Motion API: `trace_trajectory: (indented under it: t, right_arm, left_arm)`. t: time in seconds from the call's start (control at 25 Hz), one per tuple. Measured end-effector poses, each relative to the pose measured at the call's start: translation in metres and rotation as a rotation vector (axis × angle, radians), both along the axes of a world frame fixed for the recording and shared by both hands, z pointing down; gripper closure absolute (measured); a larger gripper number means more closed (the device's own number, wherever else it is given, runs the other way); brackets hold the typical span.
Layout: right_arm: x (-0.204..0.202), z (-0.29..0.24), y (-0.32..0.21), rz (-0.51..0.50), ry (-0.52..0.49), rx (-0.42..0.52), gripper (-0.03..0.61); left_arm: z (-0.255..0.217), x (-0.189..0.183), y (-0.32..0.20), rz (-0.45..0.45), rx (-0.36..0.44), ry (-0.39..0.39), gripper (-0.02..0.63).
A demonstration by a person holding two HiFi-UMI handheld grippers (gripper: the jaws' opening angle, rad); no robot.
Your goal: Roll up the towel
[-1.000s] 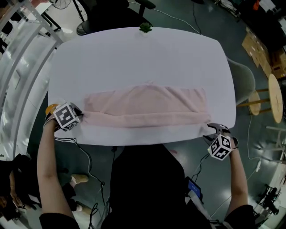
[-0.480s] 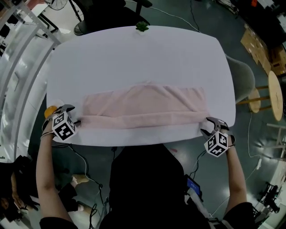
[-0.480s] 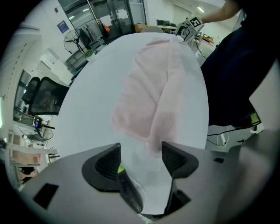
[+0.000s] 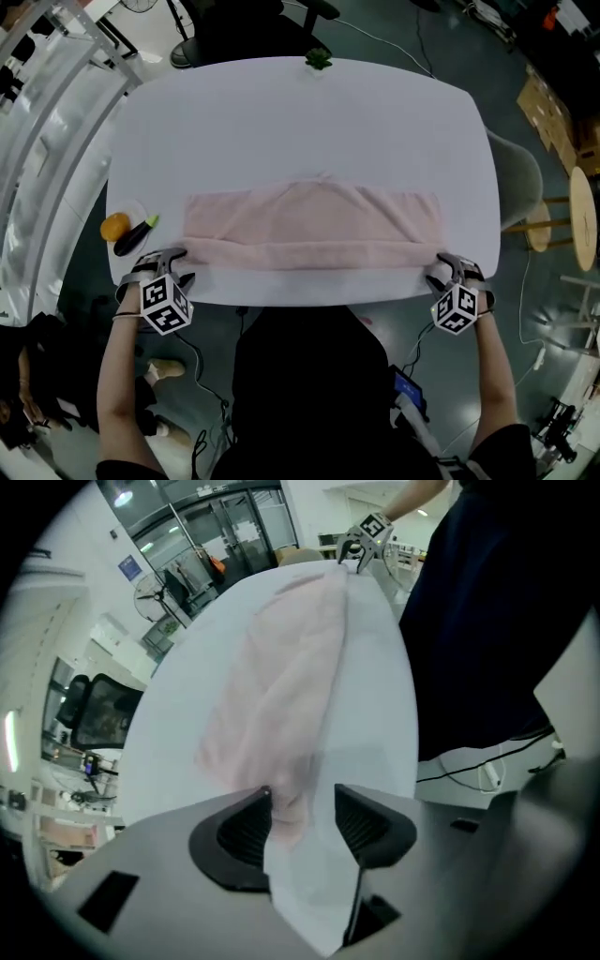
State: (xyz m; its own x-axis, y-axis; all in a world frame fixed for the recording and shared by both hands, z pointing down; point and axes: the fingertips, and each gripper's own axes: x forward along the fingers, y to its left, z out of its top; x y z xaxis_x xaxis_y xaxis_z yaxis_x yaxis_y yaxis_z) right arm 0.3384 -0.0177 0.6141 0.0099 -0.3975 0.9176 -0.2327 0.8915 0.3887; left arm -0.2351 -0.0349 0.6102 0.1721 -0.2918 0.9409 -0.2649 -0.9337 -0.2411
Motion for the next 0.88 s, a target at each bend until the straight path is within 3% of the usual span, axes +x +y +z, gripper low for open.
trace_trajectory:
  t: [0.08,0.2,0.4,0.56,0.68,0.88]
  right_arm:
    - [0.001,-0.002,-0.003,0.0,0.007,0.012,0.311]
    - [0.004,-0.001,-0.012,0.012,0.019,0.042,0.356]
    - [0.008,-0.006,-0.021,-0.056,0.12,0.137,0.512]
    - [0.009,-0.022,-0.019,-0.15,0.179,0.178,0.538]
    - [0.009,-0.029,-0.009,-0.197,0.193,0.154,0.54]
    - [0.005,-0.02,0.028,-0.254,0.182,0.018,0.541]
  left_arm:
    - [0.002,-0.008,-0.016,-0.038,0.069,-0.021,0.436]
    - [0.009,-0.016,-0.021,-0.047,0.068,-0.052,0.463]
    - [0.007,-0.019,-0.02,0.09,0.138,-0.17,0.572]
    - [-0.006,-0.02,-0.018,0.159,0.179,-0.208,0.581]
    - [-0.012,-0.022,-0.006,0.18,0.163,-0.202,0.584]
    - [0.0,-0.028,0.037,0.243,0.05,-0.196,0.584]
